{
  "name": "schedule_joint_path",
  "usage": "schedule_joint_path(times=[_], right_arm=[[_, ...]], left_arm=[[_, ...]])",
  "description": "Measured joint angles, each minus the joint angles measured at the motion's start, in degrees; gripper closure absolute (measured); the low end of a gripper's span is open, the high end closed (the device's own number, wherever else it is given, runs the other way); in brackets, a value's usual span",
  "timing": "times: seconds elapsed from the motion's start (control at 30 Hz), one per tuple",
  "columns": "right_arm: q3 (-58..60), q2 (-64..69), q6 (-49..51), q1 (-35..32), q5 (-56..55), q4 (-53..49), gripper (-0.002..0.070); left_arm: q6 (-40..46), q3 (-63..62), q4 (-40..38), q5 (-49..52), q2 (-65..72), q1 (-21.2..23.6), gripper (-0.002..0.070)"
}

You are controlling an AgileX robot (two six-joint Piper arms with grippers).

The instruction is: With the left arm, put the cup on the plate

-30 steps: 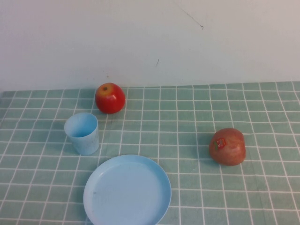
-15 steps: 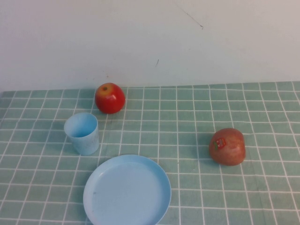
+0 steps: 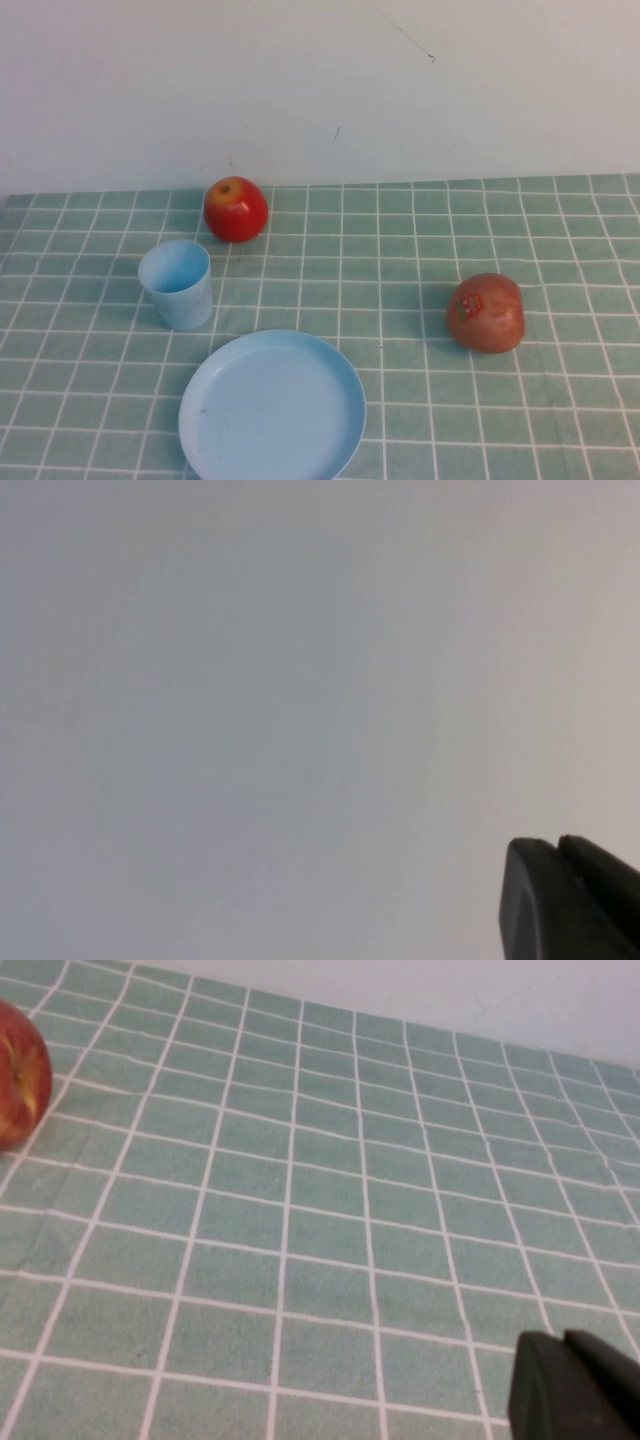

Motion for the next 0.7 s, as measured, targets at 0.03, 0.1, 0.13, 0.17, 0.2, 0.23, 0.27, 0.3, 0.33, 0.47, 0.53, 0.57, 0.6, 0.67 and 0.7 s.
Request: schedule_joint_path(times=[0.03, 0.1, 0.13, 0.17, 0.2, 0.23, 0.27, 0.3, 0.33, 0.47, 0.53, 0.57, 0.6, 0.67, 0.7], right_arm=[[0.0, 0.0, 0.0, 0.0, 0.0, 0.0, 0.0678], [0.0, 0.0, 0.0, 0.0, 0.0, 0.0, 0.0678], [0.0, 0.0, 0.0, 0.0, 0.0, 0.0, 0.0678], [0.0, 0.0, 0.0, 0.0, 0.0, 0.0, 0.0678], [0.0, 0.0, 0.0, 0.0, 0.0, 0.0, 0.0678], [0.0, 0.0, 0.0, 0.0, 0.0, 0.0, 0.0678], [0.0, 0.0, 0.0, 0.0, 0.0, 0.0, 0.0678], [0.0, 0.0, 0.0, 0.0, 0.0, 0.0, 0.0678], [0.0, 0.0, 0.0, 0.0, 0.0, 0.0, 0.0678], [0.0, 0.0, 0.0, 0.0, 0.0, 0.0, 0.0678], [0.0, 0.0, 0.0, 0.0, 0.0, 0.0, 0.0678], [0.0, 0.0, 0.0, 0.0, 0.0, 0.0, 0.0678], [0.0, 0.0, 0.0, 0.0, 0.0, 0.0, 0.0678], [0.0, 0.0, 0.0, 0.0, 0.0, 0.0, 0.0678], [0.0, 0.0, 0.0, 0.0, 0.0, 0.0, 0.0678]], left_arm=[[-2.13, -2.36, 1.44, 2.53, 1.83, 0.0, 0.0675], [-3.79, -5.17, 3.76, 5.15, 4.46, 0.0, 0.0675], [-4.42, -6.04, 4.49, 5.83, 5.37, 0.0, 0.0675], [-4.95, -6.47, 4.95, 6.0, 5.85, 0.0, 0.0675], [-5.81, -6.68, 5.21, 6.11, 6.08, 0.0, 0.0675], [-6.69, -6.68, 5.33, 6.4, 6.1, 0.0, 0.0675], [-7.71, -6.79, 5.33, 6.83, 6.1, 0.0, 0.0675], [-8.41, -6.92, 5.33, 7.61, 6.25, 0.0, 0.0675], [-8.64, -7.05, 5.41, 8.72, 6.56, 0.0, 0.0675], [-4.81, -7.15, 5.54, 15.4, 9.6, 0.0, 0.0675], [-1.71, -7.15, 5.18, 20.04, 12.79, 0.0, 0.0675], [0.06, -7.15, 4.79, 21.95, 14.31, 0.0, 0.0675], [2.24, -7.15, 3.75, 24.29, 16.33, 0.0, 0.0675], [7.29, -7.15, -0.03, 27.89, 20.41, 0.0, 0.0675], [11.08, -7.15, -3.25, 29.47, 22.83, 0.0, 0.0675]])
